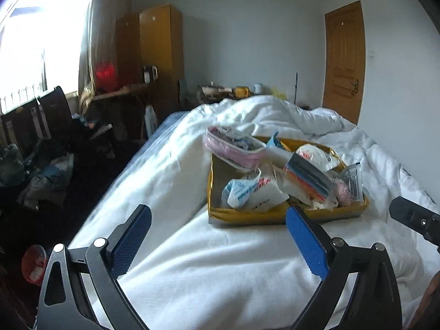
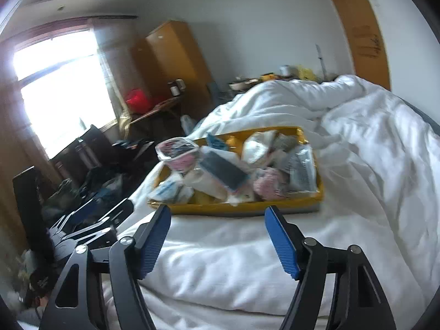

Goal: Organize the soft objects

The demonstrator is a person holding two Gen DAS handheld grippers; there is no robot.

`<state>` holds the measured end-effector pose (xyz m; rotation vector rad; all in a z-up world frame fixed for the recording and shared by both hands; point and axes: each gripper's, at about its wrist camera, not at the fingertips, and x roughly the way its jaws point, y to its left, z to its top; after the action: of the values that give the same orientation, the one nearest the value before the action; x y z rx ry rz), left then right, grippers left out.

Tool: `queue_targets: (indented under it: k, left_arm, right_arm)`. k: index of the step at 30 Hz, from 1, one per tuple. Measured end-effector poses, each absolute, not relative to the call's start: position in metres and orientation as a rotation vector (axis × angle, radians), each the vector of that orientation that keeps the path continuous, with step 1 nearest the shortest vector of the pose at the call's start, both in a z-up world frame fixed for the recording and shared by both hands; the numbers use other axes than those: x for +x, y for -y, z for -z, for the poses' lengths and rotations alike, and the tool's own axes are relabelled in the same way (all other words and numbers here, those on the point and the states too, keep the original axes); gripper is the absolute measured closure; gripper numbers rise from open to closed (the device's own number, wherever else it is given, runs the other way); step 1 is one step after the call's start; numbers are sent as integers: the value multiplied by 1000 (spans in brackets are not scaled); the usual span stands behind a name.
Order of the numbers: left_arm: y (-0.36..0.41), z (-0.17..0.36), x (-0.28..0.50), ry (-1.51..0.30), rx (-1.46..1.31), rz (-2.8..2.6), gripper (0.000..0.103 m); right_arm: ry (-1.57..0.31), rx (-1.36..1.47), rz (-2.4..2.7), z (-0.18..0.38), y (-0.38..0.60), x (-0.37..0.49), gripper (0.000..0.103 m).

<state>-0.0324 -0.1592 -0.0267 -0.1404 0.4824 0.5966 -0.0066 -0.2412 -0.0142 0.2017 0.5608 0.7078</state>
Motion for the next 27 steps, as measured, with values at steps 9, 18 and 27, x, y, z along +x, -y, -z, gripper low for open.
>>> queue_targets:
  k: [9, 18, 27]
  left_arm:
    - [166, 26, -33, -454, -120, -603, 5]
    - [165, 31, -30, -485, -121, -618, 4]
    - [171, 28, -28, -486, -98, -608, 4]
  right_arm:
    - [-536, 136, -790, 7, 231, -22, 19]
    - [-579, 162, -753, 13, 237, -13, 19]
    - [-578, 150, -752, 11, 235, -12, 19]
